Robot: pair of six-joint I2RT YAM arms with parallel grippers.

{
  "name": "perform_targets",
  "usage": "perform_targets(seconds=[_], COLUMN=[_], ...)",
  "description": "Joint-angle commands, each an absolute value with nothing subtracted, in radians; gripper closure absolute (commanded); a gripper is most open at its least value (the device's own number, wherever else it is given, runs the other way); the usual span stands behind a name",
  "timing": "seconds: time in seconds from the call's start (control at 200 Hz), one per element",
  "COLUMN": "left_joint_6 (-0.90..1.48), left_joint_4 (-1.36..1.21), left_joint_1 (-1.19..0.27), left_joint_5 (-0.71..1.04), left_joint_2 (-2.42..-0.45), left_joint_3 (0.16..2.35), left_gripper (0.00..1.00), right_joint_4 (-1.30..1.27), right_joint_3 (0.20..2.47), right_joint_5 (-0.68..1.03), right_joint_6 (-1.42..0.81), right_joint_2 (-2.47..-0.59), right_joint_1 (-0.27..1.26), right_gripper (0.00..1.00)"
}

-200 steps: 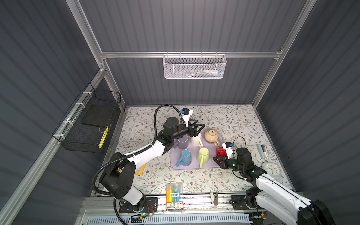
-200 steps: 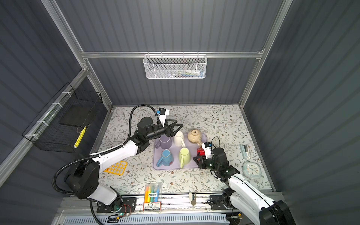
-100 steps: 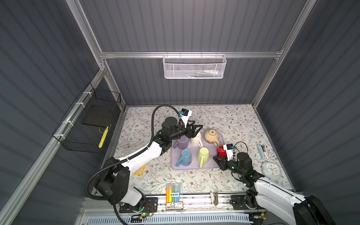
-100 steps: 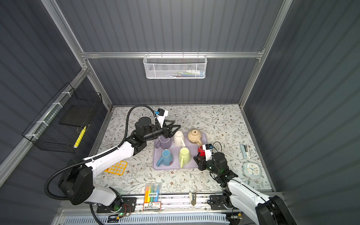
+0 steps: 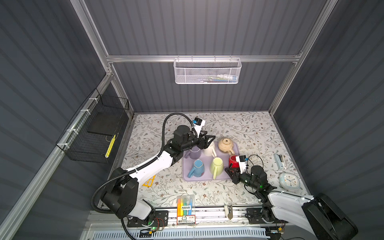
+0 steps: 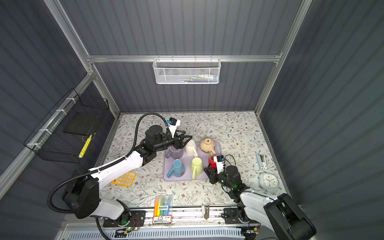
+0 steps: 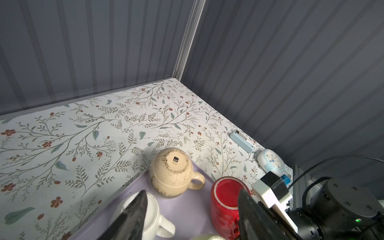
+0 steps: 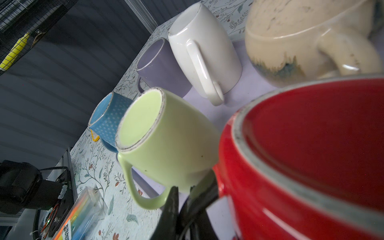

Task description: Turn the mug right side up

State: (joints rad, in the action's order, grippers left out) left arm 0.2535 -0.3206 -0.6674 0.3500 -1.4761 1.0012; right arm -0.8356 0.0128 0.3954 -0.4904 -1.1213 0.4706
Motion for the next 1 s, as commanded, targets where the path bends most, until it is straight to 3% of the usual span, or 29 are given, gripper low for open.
perform_targets(seconds=[0.0, 0.165, 0.4, 0.71, 0.991], left_joint_6=[0.214, 0.195, 0.184, 0.177, 0.171], left_joint_4=[-0.283, -0.259, -0.252, -0.245, -0.243], left_joint_1=[-0.672, -0.673, -0.673, -0.672, -0.672], left_joint_5=[0.337, 0.337, 0.304, 0.308, 0.304], left_joint_2=[-1.440, -1.429, -1.430, -1.442, -1.441], left_joint_3=[1.002, 1.002, 1.002, 1.004, 1.002], left_gripper=[0.32, 0.32, 0.32, 0.32, 0.32], right_joint_4=[-0.980, -1.004, -0.792, -0.229, 0.038], right_joint_3=[-0.014, -0.014, 0.002, 0.126, 0.288], right_joint_5=[0.394, 0.384, 0.349, 0.132, 0.008], right_joint_6=[-0.530, -0.544, -0.538, -0.635, -0.752], right_joint_2=[-1.212, -1.248, -1.109, -0.831, -0.843], right_joint_1=[0.479, 0.481, 0.487, 0.498, 0.565], right_gripper=[0.92, 0.79, 0.65, 0.64, 0.65])
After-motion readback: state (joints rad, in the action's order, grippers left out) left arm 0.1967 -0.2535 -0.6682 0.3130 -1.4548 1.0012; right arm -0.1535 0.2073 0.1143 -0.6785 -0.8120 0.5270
